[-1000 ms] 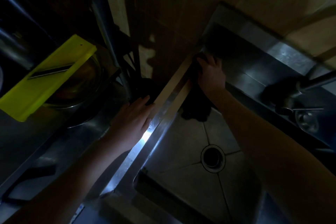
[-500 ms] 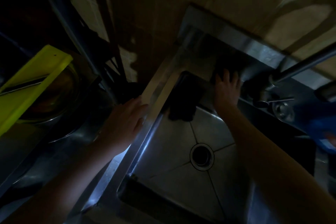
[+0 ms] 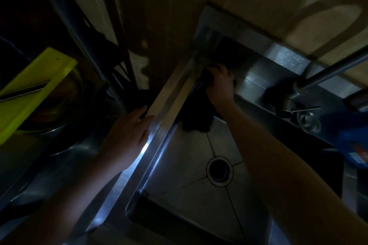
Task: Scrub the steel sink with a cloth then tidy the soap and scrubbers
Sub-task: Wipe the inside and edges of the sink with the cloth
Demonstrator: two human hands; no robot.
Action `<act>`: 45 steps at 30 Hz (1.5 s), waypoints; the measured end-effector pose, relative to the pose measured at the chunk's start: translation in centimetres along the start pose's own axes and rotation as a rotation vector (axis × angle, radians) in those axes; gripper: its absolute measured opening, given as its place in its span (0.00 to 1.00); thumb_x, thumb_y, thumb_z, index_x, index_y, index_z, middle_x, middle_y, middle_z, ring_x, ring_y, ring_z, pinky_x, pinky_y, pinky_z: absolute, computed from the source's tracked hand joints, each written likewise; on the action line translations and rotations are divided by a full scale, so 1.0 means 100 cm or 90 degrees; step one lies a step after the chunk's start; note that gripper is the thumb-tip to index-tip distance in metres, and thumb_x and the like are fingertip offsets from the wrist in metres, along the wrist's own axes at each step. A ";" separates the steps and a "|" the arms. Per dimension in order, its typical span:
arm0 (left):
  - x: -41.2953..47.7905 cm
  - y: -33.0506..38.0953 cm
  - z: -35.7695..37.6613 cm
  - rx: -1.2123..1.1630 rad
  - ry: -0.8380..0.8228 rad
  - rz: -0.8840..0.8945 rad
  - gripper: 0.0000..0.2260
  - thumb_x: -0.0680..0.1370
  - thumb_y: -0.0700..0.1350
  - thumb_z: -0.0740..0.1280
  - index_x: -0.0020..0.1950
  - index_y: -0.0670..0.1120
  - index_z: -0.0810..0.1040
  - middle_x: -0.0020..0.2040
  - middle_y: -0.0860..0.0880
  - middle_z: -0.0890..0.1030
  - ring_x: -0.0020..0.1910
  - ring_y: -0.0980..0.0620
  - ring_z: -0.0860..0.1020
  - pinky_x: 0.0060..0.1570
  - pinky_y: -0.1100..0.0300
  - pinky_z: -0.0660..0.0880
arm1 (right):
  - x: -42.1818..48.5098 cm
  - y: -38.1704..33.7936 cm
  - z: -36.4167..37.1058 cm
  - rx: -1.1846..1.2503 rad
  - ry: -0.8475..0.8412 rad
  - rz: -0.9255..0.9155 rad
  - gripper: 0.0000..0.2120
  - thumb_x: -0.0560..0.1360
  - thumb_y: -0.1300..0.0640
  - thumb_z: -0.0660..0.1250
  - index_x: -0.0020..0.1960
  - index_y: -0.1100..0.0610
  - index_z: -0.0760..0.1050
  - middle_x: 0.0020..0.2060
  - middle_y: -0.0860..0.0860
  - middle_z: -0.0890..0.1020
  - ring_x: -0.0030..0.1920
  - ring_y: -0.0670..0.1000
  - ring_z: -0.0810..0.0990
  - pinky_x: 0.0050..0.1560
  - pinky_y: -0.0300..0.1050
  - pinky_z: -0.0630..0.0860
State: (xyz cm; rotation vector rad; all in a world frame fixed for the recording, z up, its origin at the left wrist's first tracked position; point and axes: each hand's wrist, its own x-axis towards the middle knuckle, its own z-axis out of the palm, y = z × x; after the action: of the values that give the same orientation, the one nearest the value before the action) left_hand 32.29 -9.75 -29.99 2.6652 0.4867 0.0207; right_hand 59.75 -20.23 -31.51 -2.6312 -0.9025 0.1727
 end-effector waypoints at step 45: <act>-0.059 -0.025 -0.017 -0.019 0.012 -0.099 0.17 0.77 0.43 0.61 0.66 0.44 0.73 0.71 0.43 0.68 0.67 0.42 0.70 0.62 0.48 0.67 | -0.135 -0.077 0.039 0.180 -0.033 -0.109 0.21 0.75 0.63 0.65 0.66 0.50 0.72 0.68 0.52 0.68 0.64 0.58 0.70 0.66 0.48 0.69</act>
State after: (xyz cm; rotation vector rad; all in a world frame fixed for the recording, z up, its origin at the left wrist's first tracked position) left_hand 25.73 -8.96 -29.13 2.5936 0.6924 0.0071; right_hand 43.79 -21.74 -32.26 -2.2878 -1.0324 0.3019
